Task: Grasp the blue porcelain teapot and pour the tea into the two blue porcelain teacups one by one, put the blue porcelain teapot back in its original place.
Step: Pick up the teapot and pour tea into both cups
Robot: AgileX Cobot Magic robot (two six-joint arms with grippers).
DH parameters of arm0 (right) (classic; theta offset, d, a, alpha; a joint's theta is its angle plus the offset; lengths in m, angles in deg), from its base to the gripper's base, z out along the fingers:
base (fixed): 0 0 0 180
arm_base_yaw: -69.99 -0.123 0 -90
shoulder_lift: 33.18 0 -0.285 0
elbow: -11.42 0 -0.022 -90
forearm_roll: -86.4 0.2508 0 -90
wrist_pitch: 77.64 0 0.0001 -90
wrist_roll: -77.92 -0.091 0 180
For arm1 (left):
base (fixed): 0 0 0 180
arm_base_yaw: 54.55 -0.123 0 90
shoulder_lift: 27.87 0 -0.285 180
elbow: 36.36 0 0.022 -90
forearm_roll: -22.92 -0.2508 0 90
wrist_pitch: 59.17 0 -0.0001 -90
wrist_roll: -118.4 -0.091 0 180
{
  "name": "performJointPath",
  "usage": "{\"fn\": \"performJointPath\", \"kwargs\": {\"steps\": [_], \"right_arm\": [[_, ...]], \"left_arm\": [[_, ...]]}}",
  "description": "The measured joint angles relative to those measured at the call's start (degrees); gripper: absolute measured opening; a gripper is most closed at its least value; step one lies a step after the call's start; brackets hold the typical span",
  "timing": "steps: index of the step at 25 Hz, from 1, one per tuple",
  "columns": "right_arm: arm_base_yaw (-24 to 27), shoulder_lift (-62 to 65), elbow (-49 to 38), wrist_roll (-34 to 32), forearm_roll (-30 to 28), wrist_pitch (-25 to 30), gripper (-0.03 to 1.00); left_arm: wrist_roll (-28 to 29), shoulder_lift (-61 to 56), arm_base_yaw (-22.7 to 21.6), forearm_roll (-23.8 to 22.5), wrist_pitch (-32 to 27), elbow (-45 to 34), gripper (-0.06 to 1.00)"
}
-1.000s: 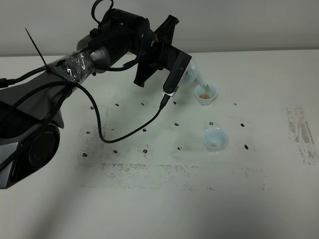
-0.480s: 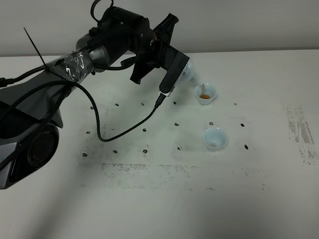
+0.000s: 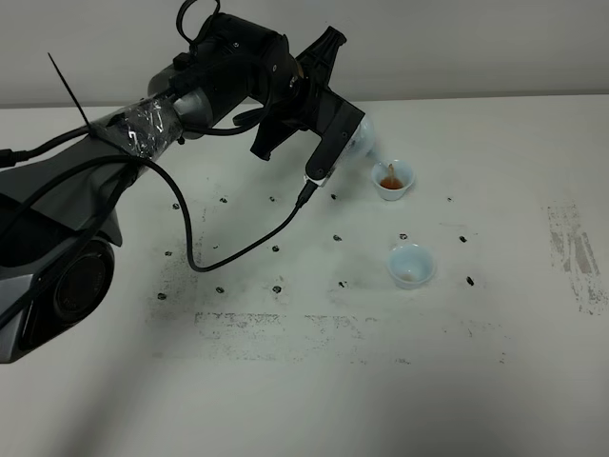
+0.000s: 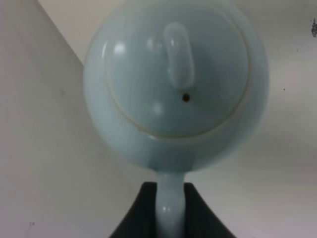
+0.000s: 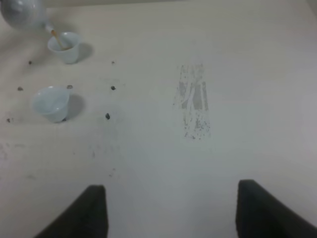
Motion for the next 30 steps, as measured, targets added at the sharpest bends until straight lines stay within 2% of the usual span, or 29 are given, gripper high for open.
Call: {"fn": "performJointPath", "kwargs": {"steps": [30], "right_arm": [[0.00,0.00,0.00,0.00,0.00,0.00,0.53]], "left_arm": [[0.00,0.00,0.00,-1.92,1.46,0.00,0.05]]}}
